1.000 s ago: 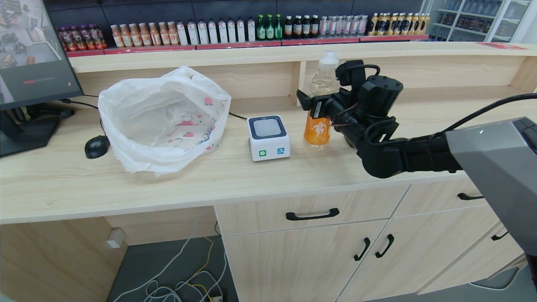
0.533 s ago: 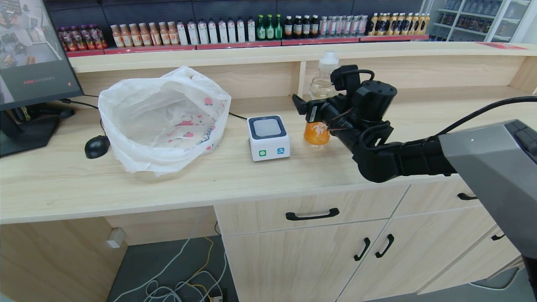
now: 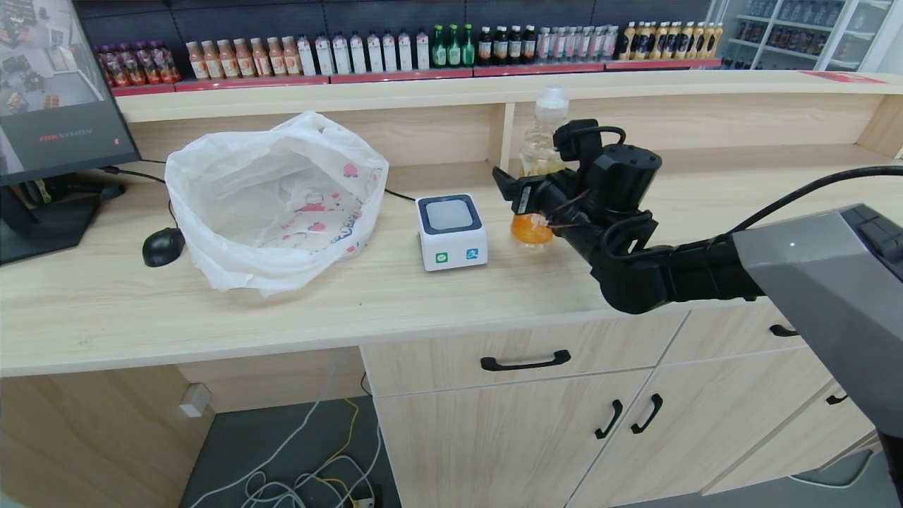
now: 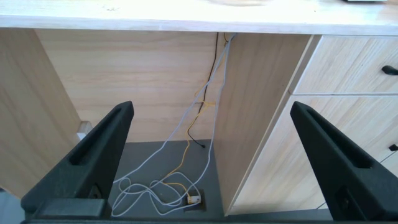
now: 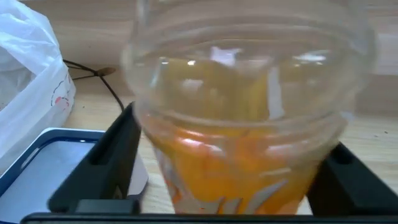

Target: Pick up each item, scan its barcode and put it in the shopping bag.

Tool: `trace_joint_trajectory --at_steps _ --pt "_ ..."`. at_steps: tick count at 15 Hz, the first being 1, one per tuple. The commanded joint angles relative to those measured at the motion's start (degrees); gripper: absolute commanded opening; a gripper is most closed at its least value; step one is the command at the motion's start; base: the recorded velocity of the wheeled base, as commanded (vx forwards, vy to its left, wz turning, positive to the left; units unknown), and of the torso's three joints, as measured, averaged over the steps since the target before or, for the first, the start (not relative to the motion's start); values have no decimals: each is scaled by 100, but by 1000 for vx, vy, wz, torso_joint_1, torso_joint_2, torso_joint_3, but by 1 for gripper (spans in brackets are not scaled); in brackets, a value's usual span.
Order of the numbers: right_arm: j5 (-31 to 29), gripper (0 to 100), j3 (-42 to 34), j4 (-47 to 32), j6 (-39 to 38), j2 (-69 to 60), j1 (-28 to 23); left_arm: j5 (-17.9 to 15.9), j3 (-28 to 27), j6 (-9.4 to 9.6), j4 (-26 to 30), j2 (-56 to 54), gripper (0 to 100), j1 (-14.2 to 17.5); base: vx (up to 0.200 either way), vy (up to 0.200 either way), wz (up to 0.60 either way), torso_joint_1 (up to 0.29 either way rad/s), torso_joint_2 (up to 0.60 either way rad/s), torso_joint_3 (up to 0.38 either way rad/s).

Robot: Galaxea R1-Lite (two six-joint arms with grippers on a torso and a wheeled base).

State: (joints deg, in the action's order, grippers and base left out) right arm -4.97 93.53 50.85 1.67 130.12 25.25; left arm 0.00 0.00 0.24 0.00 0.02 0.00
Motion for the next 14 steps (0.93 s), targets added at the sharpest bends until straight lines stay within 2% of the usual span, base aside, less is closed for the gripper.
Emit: trace_joint_trajectory --at_steps 1,14 --pt "5 0 -1 -5 -9 -22 -20 0 0 2 0 -2 100 0 0 0 0 0 0 0" --pt "58 0 -19 154 -26 -180 -134 0 0 2 0 -2 100 0 0 0 0 0 0 0"
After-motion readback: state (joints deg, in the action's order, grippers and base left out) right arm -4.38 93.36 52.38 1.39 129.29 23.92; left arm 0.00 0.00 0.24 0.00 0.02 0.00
